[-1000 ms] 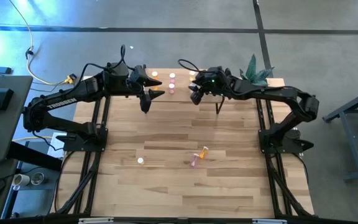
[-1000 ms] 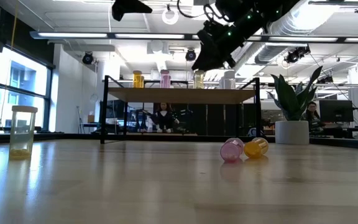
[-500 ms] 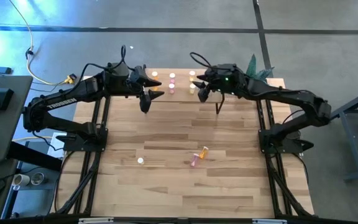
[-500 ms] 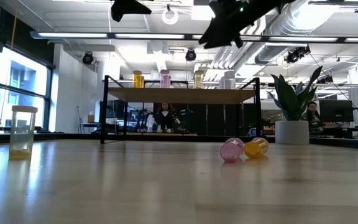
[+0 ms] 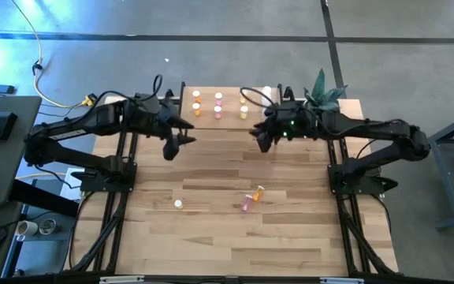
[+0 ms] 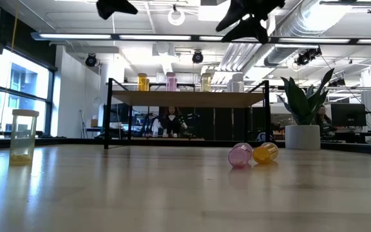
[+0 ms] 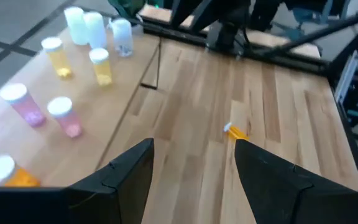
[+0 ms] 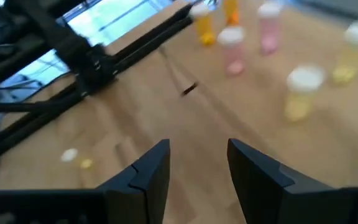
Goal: Pick and place medicine bottles onto shelf by color
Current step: Put the orange pill bottle on the shelf aligned with the other orange pill bottles
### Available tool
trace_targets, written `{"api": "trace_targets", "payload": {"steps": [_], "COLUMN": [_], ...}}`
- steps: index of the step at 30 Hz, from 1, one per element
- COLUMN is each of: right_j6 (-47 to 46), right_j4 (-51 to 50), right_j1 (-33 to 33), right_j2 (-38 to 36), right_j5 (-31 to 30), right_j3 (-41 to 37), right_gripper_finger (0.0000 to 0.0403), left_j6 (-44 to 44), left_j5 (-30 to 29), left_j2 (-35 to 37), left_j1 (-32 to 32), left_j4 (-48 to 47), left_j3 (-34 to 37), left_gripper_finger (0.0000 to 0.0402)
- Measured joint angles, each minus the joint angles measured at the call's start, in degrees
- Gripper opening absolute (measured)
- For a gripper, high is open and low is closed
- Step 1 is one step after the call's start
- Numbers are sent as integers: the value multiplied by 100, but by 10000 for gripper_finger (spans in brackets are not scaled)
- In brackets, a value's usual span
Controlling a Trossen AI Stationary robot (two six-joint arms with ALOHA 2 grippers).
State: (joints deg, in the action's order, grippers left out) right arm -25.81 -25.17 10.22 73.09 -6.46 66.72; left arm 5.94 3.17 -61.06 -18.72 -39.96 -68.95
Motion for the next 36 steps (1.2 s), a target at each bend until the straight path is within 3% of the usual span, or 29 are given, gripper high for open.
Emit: {"api": "trace_targets", "payload": {"steps": [3, 8, 17, 26, 32, 36], "right_j6": [-516, -1333, -3270, -4902, -5281, -5423], "right_j4": [-66, -178, -1046, -1416, -1406, -1438], "right_j1": [-298, -750, -1507, -2169, -2533, -2704], "right_j2": [-1, 24, 206, 677, 967, 1109], "right_j5": [2, -169, -502, -493, -483, -488], "right_j3": [0, 0, 0, 0, 0, 0], "right_gripper_finger": [152, 152, 152, 152, 152, 152], "left_j6": [140, 642, 1316, 2058, 2384, 2435], "left_j5": [-251, -442, -602, -600, -659, -1074], "left_j2": [127, 562, 1119, 1189, 1187, 1187], "left_j1": [298, 689, 1207, 1842, 2548, 3167], "left_j4": [-9, 429, 706, 699, 572, 376], "left_j3": [154, 986, 2020, 2463, 2516, 2516], "left_gripper_finger": [215, 215, 215, 215, 215, 215]}}
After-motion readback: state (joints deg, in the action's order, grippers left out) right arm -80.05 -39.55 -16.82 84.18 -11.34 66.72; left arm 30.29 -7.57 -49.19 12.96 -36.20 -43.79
